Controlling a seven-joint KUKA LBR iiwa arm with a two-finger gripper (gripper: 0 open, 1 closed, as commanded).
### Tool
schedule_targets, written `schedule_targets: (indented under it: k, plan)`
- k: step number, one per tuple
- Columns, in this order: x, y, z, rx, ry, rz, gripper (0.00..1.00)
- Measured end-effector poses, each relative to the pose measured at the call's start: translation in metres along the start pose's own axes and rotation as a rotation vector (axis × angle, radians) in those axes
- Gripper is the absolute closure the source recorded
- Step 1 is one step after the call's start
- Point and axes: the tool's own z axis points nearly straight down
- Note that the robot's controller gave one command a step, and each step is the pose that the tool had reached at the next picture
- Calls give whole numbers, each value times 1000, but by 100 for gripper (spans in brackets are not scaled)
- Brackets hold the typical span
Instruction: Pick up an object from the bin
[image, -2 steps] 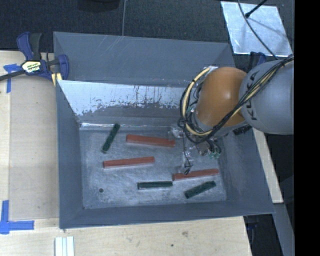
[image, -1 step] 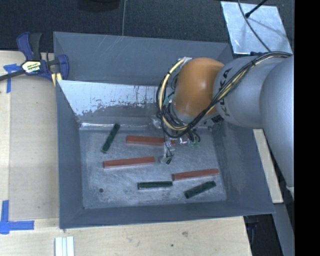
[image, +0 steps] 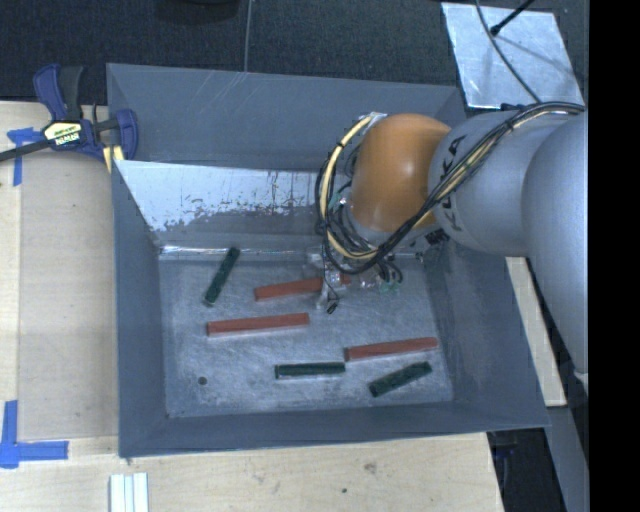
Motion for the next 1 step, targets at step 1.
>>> schedule_targets:
  k: [1]
  plan:
    - [10, 11, -91, 1, -3, -19, 100]
